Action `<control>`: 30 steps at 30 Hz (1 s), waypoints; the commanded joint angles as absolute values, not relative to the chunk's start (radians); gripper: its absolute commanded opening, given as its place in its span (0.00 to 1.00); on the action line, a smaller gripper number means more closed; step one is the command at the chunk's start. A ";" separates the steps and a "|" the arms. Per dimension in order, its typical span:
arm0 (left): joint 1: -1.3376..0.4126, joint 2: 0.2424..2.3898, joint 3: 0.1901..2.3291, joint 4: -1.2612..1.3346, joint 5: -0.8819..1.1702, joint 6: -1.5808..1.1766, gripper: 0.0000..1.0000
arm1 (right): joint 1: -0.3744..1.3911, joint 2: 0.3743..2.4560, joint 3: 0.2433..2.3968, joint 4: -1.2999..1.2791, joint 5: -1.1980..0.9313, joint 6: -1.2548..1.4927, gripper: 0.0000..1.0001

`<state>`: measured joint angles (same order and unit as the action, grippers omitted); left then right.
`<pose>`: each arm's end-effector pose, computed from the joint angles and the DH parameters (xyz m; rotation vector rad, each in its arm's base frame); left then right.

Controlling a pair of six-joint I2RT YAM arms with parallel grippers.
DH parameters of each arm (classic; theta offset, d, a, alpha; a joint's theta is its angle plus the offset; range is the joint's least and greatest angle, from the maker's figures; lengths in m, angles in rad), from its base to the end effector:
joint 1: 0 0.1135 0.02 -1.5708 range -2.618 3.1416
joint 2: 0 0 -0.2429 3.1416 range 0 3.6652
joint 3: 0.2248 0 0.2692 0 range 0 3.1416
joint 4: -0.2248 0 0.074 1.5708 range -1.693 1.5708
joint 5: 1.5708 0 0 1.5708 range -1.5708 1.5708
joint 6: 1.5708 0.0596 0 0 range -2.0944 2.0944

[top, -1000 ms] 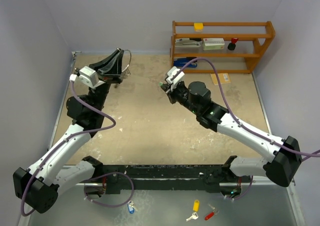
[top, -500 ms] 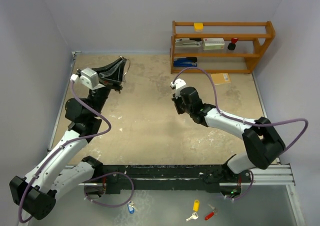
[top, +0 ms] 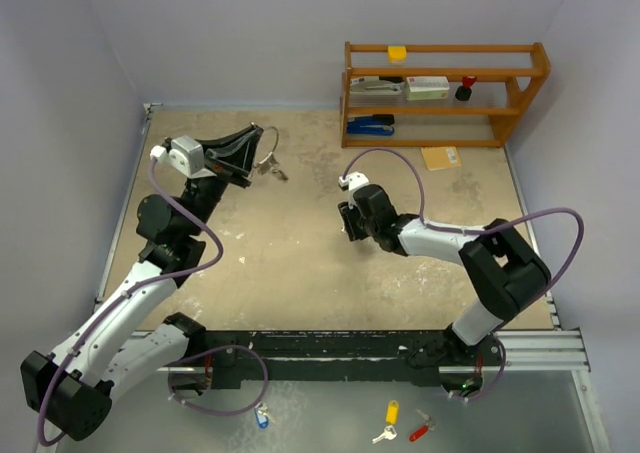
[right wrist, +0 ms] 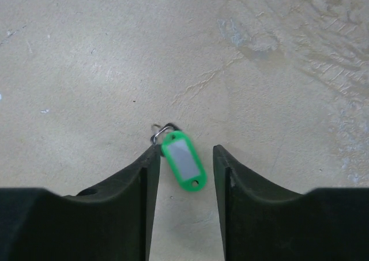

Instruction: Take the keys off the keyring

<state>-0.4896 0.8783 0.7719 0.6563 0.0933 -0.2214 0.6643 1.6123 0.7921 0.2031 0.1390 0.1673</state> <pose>0.2144 -0.1205 0.4019 0.2257 1.0223 -0.6942 0.2897 0.2163 0.1282 -0.4639 2.1495 0.3186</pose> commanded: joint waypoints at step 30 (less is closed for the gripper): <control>-0.491 0.901 0.821 0.746 0.180 -0.323 0.00 | 0.671 1.547 0.797 1.148 -0.486 0.307 0.69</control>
<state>-0.4896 0.9070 0.7723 0.6868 0.1646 -0.2974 0.6621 1.5326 0.7139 0.9581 -0.3954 0.2588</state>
